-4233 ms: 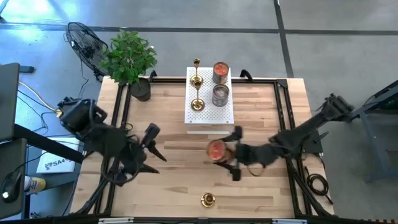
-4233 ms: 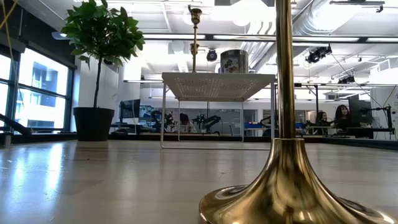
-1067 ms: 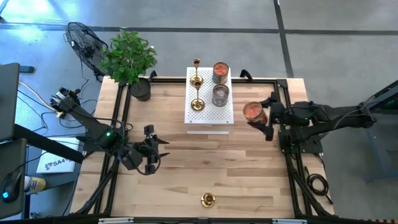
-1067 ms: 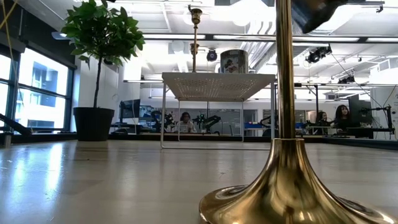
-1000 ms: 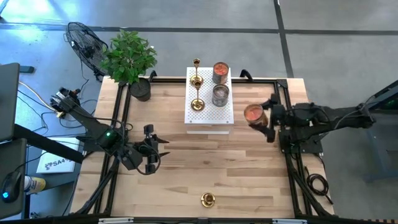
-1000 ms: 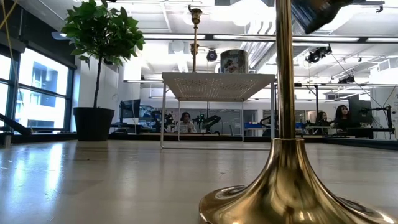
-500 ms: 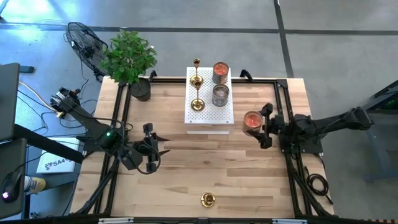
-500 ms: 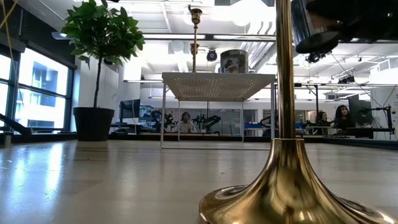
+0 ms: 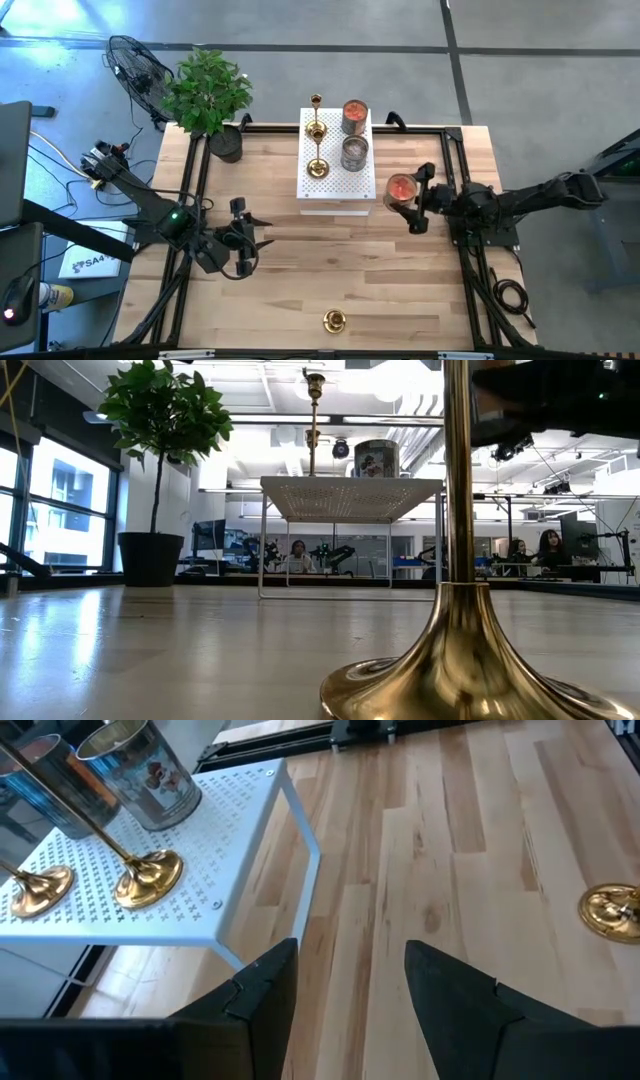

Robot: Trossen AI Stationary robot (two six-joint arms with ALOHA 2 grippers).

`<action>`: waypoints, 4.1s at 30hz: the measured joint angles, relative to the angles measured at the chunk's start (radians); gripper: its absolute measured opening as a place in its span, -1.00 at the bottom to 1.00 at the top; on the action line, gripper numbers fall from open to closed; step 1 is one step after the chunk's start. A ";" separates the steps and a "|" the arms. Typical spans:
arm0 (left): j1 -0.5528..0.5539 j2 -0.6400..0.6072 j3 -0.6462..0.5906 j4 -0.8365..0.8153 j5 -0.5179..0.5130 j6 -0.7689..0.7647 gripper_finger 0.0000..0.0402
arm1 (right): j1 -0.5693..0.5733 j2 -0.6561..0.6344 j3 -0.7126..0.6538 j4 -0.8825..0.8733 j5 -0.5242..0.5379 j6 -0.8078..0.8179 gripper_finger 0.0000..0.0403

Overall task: Pick & Place candle stick holders
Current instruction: Put the orange scented candle on the shelf

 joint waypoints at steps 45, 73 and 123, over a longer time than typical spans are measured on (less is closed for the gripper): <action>0.000 0.001 0.001 0.000 0.020 0.000 -0.09 | -0.241 0.411 0.130 0.211 -0.261 0.131 0.77; 0.000 0.001 0.001 -0.008 0.001 0.001 -0.09 | -0.250 0.742 0.171 0.486 -0.269 0.114 0.77; 0.000 0.022 0.000 -0.015 0.008 0.001 -0.09 | -0.292 0.758 0.195 0.425 -0.316 0.228 0.94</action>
